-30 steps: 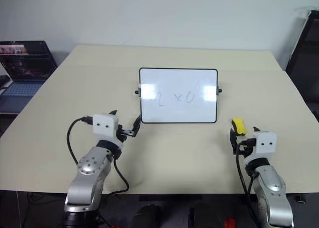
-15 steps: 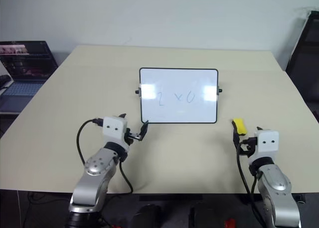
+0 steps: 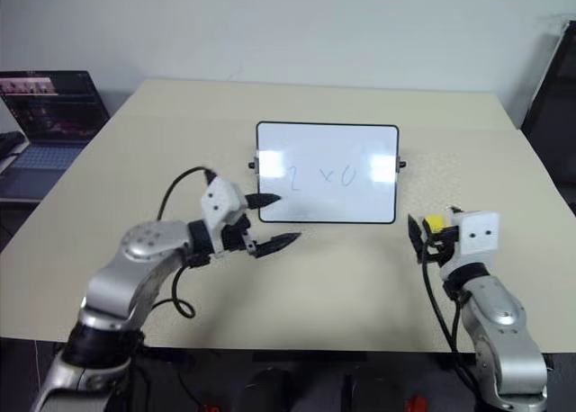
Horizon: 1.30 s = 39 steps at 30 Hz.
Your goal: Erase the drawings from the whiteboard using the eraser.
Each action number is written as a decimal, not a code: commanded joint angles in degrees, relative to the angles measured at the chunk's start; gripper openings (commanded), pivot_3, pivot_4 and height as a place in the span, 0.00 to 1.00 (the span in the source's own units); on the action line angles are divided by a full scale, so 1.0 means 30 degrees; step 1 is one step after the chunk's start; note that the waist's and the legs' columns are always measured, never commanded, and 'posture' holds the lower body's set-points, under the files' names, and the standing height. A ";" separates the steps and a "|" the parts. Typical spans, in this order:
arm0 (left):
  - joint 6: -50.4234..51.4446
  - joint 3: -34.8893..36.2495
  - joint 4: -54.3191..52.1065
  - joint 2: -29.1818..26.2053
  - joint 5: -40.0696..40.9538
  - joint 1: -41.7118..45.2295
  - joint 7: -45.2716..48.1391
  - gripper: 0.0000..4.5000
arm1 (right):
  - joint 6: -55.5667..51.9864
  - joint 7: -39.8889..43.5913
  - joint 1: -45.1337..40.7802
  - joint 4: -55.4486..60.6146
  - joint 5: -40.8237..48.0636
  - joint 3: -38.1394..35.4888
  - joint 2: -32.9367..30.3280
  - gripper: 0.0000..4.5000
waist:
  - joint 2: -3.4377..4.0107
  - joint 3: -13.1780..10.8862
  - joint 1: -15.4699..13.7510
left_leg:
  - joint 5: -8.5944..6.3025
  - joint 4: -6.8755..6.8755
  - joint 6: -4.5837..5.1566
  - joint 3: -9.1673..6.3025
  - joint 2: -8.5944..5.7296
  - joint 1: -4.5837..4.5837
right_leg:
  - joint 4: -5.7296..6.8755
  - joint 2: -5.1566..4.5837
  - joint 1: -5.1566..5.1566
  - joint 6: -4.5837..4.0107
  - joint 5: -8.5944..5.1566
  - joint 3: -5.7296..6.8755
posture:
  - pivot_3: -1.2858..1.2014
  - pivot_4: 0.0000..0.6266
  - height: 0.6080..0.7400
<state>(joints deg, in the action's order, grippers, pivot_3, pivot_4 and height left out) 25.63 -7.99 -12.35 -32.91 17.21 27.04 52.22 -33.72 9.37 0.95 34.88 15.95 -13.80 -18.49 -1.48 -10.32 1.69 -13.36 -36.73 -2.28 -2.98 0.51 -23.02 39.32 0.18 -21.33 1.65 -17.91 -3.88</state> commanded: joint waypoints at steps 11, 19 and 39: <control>-0.3376 -0.1834 0.3321 0.0522 -0.0907 0.3040 0.3661 1.00 | -0.7276 -0.0842 -0.3827 -0.0531 0.0316 -0.0114 -0.1597 1.00 | 0.0016 -0.0011 0.0104 | 0.0000 0.0011 0.0002 0.0032 0.0031 -0.0004 | 0.0005 0.0074 -0.0025 -0.0006 0.0001 -0.0037 | 0.52 0.24 1.00; -0.3819 -0.1856 0.2634 0.0859 -0.1350 0.2790 0.3156 1.00 | -0.8166 -0.0544 -0.5611 -0.3700 0.0411 -0.0556 -0.1442 1.00 | 0.0020 -0.0013 0.0084 | -0.0003 0.0011 0.0007 0.0021 0.0025 -0.0018 | -0.0001 0.0068 -0.0029 -0.0007 0.0002 -0.0036 | 0.52 0.24 1.00; -0.3084 -0.1663 0.1195 0.0397 -0.1244 0.2140 0.2962 1.00 | -0.6233 -0.0324 -0.6618 -0.8006 -0.0172 -0.0024 -0.1326 0.79 | 0.0027 -0.0016 0.0086 | -0.0003 0.0012 0.0008 0.0027 0.0025 -0.0017 | 0.0008 0.0068 -0.0033 -0.0008 0.0003 -0.0035 | 0.52 0.24 1.00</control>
<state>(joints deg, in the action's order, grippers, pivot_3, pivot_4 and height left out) 16.74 -14.23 -6.56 -31.32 13.14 33.55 61.66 -53.66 8.00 -18.75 9.82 15.76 -13.72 -22.14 -1.40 -10.37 1.95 -13.37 -36.69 -2.26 -2.90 0.59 -23.07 39.36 0.38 -21.43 1.63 -17.90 -3.99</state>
